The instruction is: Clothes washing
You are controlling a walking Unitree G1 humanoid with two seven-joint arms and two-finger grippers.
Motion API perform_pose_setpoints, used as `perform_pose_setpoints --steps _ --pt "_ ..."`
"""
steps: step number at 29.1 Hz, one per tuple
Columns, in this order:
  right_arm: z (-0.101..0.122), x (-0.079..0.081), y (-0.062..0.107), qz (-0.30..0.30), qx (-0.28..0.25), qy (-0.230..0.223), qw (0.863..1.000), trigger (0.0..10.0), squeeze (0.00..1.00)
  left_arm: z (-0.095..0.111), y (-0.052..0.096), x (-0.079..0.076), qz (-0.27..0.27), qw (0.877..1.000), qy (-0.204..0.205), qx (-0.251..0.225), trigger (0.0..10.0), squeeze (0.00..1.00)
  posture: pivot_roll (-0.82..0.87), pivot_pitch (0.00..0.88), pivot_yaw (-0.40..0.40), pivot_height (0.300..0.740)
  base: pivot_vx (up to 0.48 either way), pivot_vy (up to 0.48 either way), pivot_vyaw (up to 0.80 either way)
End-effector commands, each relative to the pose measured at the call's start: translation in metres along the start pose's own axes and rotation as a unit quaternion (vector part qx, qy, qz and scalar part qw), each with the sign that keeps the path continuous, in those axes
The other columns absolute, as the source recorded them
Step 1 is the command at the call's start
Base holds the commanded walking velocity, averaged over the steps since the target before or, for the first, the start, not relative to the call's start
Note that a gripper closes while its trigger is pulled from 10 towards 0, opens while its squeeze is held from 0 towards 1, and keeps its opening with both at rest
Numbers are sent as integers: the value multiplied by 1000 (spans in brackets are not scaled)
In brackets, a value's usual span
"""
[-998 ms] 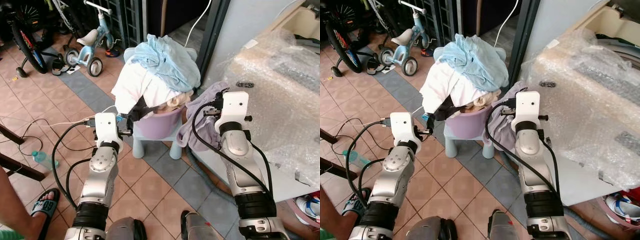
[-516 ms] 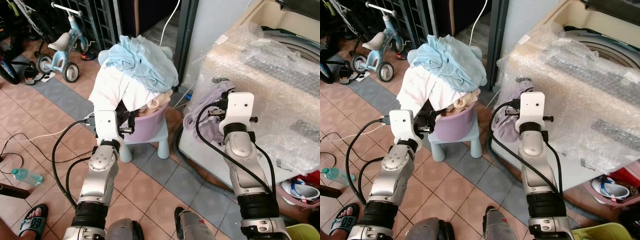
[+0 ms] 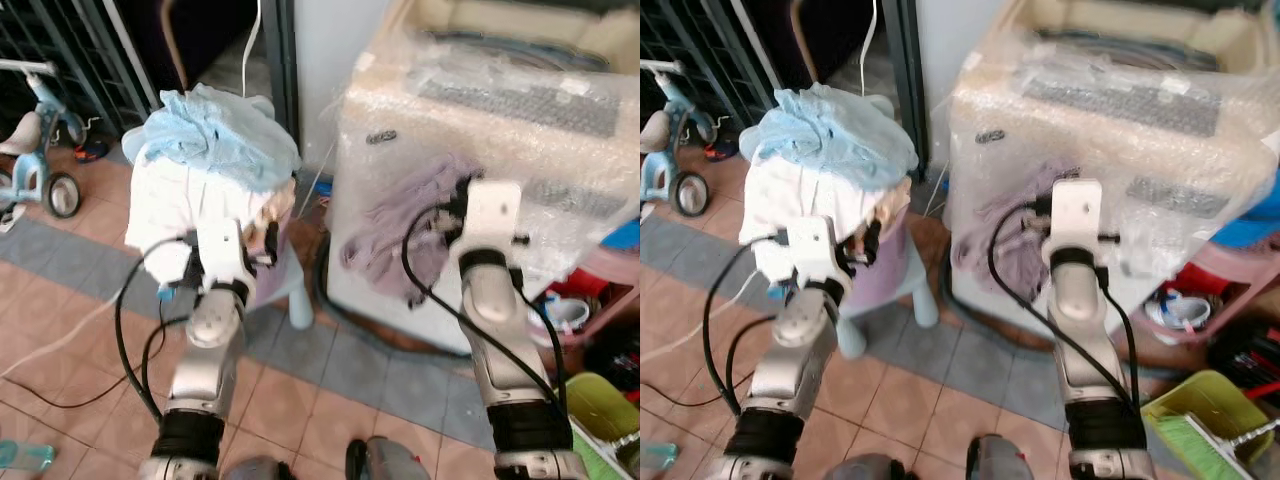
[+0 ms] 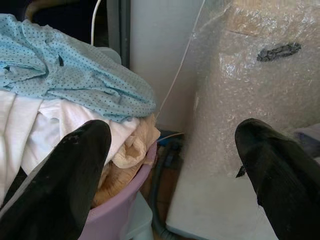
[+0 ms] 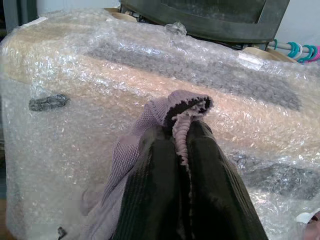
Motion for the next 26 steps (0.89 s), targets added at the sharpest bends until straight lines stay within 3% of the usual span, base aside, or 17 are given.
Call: perform_pose_setpoints --steps 1,10,12,13,18,26 --pt "13 11 -2 22 -26 -11 999 10000 0 1 2 10 12 1000 -3 -4 10000 0 -37 98 40 740 0 0 0" --pt "27 15 -7 41 -59 -4 997 10000 0 -5 8 11 -5 1000 -5 1 10000 0 -41 96 47 740 144 0 0" --pt "45 17 -12 73 -105 10 992 10000 0 -15 8 15 7 999 -10 37 10000 0 -40 96 46 740 381 0 0" --pt "55 12 -19 69 -125 29 989 10000 0 -20 9 16 5 998 -17 52 10000 0 -43 95 48 740 379 0 0" --pt "80 -8 -42 40 -156 40 986 10000 0 -29 14 20 9 997 -25 76 10000 0 -38 91 45 740 379 0 0" --pt "111 -23 -63 36 -200 46 978 10000 0 -25 15 21 14 997 -27 75 10000 0 -28 90 45 740 435 0 0"
Point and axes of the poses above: a point about 5 cm out from each wrist's last joint towards the gripper, its own y axis pointing back from the gripper into the wrist, its own z axis along the axis of the wrist's last joint, x = y × z, the point moved 3 cm from there along -y, pointing out of the wrist towards the gripper, and after that the axes turned 2 degrees about -y, right-handed, at the moved point
